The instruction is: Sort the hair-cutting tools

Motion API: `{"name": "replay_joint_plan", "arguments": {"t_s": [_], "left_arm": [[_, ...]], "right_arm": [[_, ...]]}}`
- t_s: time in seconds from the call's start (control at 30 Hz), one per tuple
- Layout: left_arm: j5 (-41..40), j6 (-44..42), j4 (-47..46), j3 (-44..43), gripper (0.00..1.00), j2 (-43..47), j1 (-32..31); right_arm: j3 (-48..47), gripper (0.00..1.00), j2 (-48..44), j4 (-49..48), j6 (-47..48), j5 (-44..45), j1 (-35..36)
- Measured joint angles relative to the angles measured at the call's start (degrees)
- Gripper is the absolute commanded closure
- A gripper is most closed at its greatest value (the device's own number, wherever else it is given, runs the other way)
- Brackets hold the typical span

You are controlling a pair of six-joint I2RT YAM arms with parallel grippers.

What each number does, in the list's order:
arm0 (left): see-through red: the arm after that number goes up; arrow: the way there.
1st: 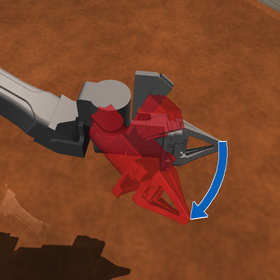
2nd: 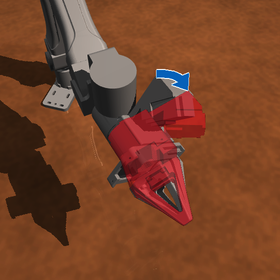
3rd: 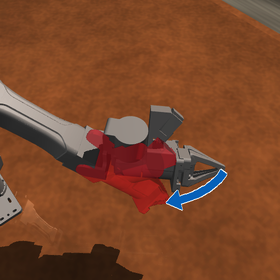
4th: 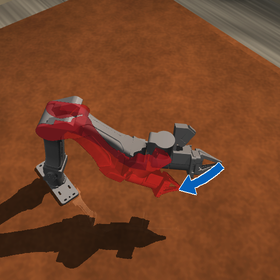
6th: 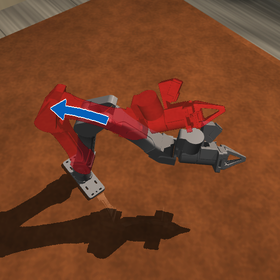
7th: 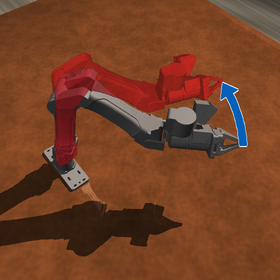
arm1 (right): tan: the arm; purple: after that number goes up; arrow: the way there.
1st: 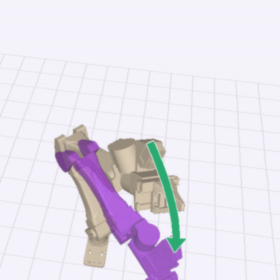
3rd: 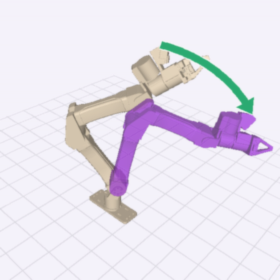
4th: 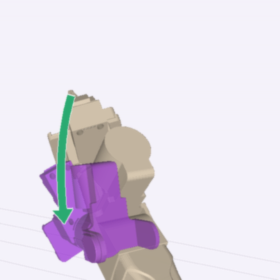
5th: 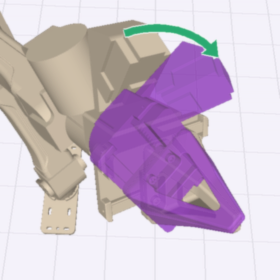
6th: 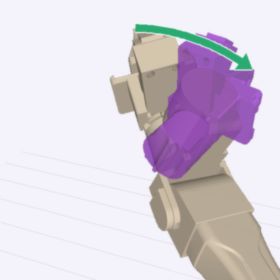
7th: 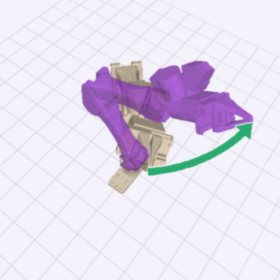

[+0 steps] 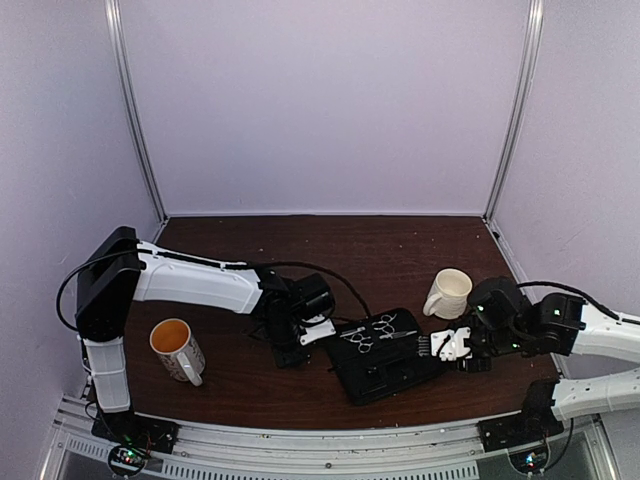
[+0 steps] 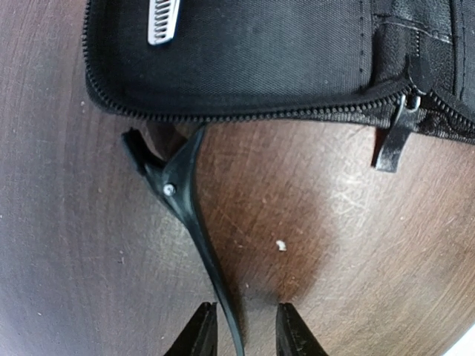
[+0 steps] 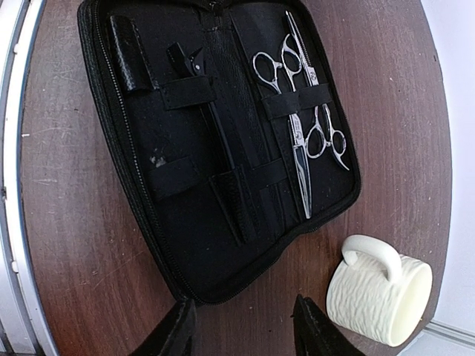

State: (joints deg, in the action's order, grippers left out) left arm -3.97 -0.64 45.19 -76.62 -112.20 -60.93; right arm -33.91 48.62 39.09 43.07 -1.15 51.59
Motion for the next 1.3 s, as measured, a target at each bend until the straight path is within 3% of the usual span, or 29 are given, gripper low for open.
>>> {"name": "replay_joint_plan", "arguments": {"t_s": [0.27,0.5,0.87,1.17,1.3], "left_arm": [[-0.3,0.6,0.6,0.0,0.75,0.0,0.0],[-0.3,1.8,1.7,0.0,0.71,0.0,0.4],[1.2,1.9,2.6,-1.0,1.00,-1.6,2.0],[1.1,1.4,5.9,-2.4,1.00,-0.3,2.0],[2.1,1.1,9.8,-7.5,1.00,2.8,2.0]], "right_arm": [[0.0,0.54,0.3,0.0,0.0,0.0,0.0],[0.0,0.54,0.6,-0.1,0.0,0.0,0.0],[-1.2,0.54,1.1,0.4,-0.1,0.0,-0.4],[-4.3,0.53,1.0,1.9,-2.2,-0.2,-2.6],[-5.5,0.51,0.5,1.9,-3.5,-2.3,-6.1]]}}
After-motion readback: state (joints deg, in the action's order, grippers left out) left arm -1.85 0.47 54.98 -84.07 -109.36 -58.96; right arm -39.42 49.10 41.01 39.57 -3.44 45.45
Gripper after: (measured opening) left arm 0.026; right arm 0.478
